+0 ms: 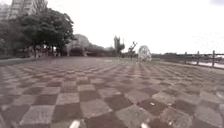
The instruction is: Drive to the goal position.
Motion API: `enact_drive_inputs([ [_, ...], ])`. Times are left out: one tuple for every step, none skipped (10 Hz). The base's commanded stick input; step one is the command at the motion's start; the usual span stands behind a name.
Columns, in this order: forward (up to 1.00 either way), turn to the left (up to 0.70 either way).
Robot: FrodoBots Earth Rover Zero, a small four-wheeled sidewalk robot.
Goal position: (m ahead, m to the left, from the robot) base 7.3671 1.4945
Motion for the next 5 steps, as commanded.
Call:
enact_drive_inputs([
  [0.70, 0.00],
  [0.70, 0.00],
  [0.70, 0.00],
  [0.70, 0.00],
  [0.70, 0.00],
])
